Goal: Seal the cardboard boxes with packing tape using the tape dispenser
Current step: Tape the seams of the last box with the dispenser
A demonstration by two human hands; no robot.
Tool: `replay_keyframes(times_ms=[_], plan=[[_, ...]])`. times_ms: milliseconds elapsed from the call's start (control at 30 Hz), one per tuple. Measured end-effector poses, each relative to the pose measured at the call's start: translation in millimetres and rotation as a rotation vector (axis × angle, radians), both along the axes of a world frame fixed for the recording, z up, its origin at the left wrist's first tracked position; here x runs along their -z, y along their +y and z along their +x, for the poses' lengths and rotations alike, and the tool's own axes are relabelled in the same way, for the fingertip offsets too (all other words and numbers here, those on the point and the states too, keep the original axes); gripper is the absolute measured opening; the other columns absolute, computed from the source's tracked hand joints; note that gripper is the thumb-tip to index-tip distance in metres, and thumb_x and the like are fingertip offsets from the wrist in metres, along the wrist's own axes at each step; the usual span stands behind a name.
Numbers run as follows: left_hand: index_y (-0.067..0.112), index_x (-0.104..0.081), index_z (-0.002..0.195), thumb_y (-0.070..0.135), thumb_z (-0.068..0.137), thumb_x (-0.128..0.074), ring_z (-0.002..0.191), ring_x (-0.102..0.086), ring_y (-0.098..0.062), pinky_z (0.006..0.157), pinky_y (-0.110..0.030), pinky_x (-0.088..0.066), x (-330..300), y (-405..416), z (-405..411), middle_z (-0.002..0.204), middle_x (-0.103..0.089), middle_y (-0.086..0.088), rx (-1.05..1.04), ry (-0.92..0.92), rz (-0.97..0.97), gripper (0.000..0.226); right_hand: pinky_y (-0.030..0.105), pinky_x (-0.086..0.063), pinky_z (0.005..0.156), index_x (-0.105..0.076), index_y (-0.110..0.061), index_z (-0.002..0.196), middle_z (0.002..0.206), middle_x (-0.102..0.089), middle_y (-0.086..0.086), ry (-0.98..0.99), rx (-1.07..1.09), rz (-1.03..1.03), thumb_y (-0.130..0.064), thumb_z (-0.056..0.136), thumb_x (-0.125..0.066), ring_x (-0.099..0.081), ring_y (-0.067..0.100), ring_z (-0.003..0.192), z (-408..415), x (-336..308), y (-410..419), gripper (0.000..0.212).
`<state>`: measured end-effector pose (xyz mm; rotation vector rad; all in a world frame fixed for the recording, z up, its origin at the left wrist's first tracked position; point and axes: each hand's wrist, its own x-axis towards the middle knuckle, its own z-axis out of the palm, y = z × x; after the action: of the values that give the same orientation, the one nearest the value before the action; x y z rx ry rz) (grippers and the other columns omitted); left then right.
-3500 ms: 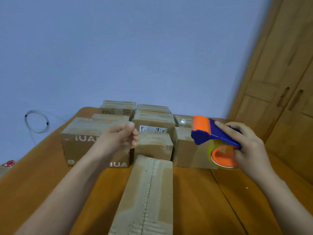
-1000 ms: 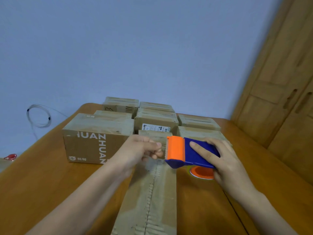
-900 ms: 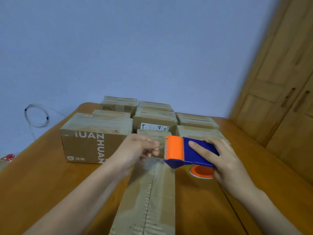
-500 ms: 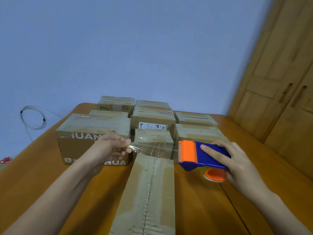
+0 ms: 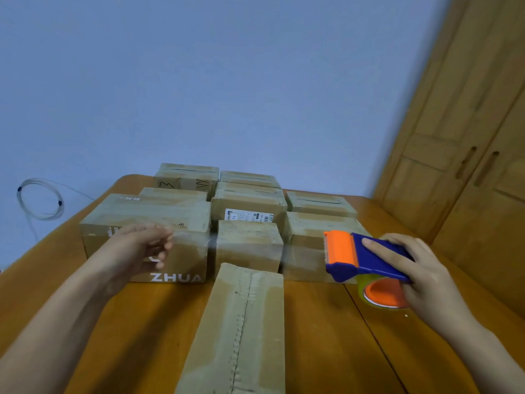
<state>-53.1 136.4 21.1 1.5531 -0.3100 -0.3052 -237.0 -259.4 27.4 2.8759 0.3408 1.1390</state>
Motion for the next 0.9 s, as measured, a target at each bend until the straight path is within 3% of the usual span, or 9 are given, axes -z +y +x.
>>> replay_keyframes(times_ms=[67, 167, 233, 367, 567, 900], plan=[[0.01, -0.061, 0.061, 0.026, 0.078, -0.063, 0.052, -0.049, -0.016, 0.057, -0.031, -0.043, 1, 1, 1, 0.063, -0.051, -0.009, 0.026, 0.022, 0.004, 0.023, 0.032, -0.052, 0.068, -0.02, -0.049, 0.146, 0.124, -0.043, 0.005, 0.018, 0.004, -0.016, -0.011, 0.06, -0.078, -0.041, 0.02, 0.112, -3, -1, -3, 0.11], [0.013, -0.062, 0.06, 0.037, 0.069, -0.078, 0.054, -0.049, -0.017, 0.057, -0.029, -0.047, 5, 4, 0, 0.063, -0.051, -0.009, 0.105, 0.032, 0.052, 0.03, 0.034, -0.053, 0.069, -0.015, -0.049, 0.147, 0.124, -0.044, 0.004, 0.086, 0.035, -0.037, -0.004, 0.051, -0.09, -0.042, 0.02, 0.111, -6, 0, -9, 0.129], [0.015, -0.061, 0.057, 0.044, 0.068, -0.077, 0.054, -0.05, -0.017, 0.056, -0.028, -0.049, 9, 0, -2, 0.063, -0.051, -0.008, 0.101, 0.046, 0.03, 0.035, 0.034, -0.053, 0.068, -0.015, -0.05, 0.146, 0.124, -0.044, 0.003, 0.11, 0.052, -0.052, 0.0, 0.05, -0.09, -0.042, 0.02, 0.11, -6, 2, -9, 0.132], [0.009, -0.056, 0.065, 0.035, 0.081, -0.062, 0.052, -0.053, -0.014, 0.054, -0.024, -0.054, 17, -12, -8, 0.06, -0.053, -0.007, 0.062, 0.074, -0.01, 0.031, 0.033, -0.052, 0.065, -0.015, -0.049, 0.147, 0.123, -0.044, 0.004, 0.128, 0.073, -0.055, 0.003, 0.049, -0.09, -0.043, 0.021, 0.108, -9, 6, -13, 0.134], [0.003, -0.055, 0.064, 0.021, 0.087, -0.062, 0.045, -0.052, -0.013, 0.05, -0.02, -0.052, 25, -20, -7, 0.052, -0.051, -0.007, -0.012, 0.025, 0.086, 0.03, 0.037, -0.053, 0.068, -0.015, -0.047, 0.148, 0.122, -0.044, 0.004, 0.147, 0.094, -0.078, 0.004, 0.047, -0.09, -0.043, 0.021, 0.108, -14, 12, -17, 0.135], [0.003, -0.052, 0.063, 0.019, 0.087, -0.064, 0.042, -0.048, -0.012, 0.047, -0.018, -0.048, 20, -20, -1, 0.049, -0.048, -0.005, -0.047, -0.027, 0.131, 0.032, 0.037, -0.055, 0.065, -0.016, -0.047, 0.147, 0.122, -0.044, 0.004, 0.172, 0.112, -0.055, 0.002, 0.049, -0.089, -0.043, 0.021, 0.107, -11, 19, -15, 0.132]])
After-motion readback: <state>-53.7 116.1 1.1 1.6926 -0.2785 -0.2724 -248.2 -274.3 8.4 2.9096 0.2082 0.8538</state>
